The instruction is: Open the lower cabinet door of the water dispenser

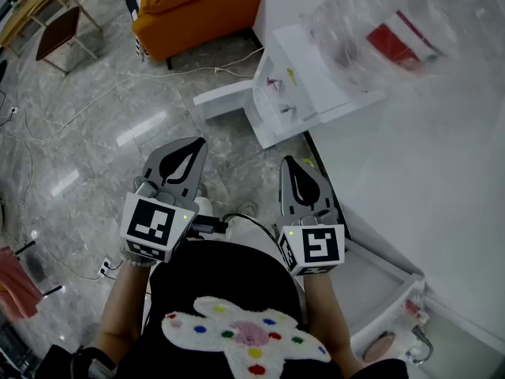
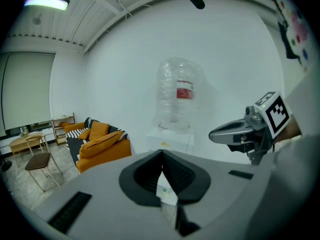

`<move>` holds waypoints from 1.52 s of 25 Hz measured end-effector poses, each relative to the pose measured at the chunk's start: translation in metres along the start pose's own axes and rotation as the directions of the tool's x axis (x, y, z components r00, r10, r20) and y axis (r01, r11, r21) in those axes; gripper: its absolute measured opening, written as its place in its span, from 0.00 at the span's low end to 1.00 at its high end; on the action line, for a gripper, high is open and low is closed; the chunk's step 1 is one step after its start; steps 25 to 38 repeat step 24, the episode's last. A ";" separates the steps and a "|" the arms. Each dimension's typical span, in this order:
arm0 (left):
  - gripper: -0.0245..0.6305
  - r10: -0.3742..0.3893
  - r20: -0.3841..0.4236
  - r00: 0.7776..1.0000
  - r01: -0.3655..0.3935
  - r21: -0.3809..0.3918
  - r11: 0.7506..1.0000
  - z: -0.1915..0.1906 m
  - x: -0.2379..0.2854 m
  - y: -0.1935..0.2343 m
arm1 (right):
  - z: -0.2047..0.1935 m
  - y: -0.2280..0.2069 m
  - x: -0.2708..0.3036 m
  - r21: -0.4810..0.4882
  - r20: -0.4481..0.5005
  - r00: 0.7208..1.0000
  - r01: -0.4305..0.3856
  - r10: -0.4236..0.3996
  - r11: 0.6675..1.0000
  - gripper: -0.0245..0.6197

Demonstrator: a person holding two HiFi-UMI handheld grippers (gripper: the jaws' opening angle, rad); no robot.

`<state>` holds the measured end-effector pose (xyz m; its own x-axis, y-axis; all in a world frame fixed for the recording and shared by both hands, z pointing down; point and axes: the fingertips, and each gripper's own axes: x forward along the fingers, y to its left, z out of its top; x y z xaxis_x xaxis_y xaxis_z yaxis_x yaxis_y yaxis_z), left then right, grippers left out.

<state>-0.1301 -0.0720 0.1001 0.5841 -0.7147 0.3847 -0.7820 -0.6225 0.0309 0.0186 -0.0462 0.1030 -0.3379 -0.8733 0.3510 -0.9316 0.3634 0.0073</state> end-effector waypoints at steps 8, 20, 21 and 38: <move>0.06 -0.004 0.002 1.000 0.004 0.005 1.000 0.001 -0.001 0.000 | -0.001 0.002 -0.001 0.003 -0.002 1.000 0.002 -0.002 1.000 0.05; 0.06 -0.003 0.002 1.000 0.003 0.006 1.000 -0.002 -0.004 0.001 | -0.009 0.007 -0.005 0.028 -0.017 1.000 0.007 -0.006 1.000 0.05; 0.06 -0.003 0.003 1.000 0.003 0.006 1.000 -0.002 -0.005 0.001 | -0.009 0.007 -0.005 0.025 -0.015 1.000 0.007 -0.006 1.000 0.05; 0.06 -0.002 0.007 1.000 0.002 0.005 1.000 -0.001 -0.005 0.001 | -0.005 0.009 -0.005 0.006 -0.009 1.000 0.005 -0.005 1.000 0.05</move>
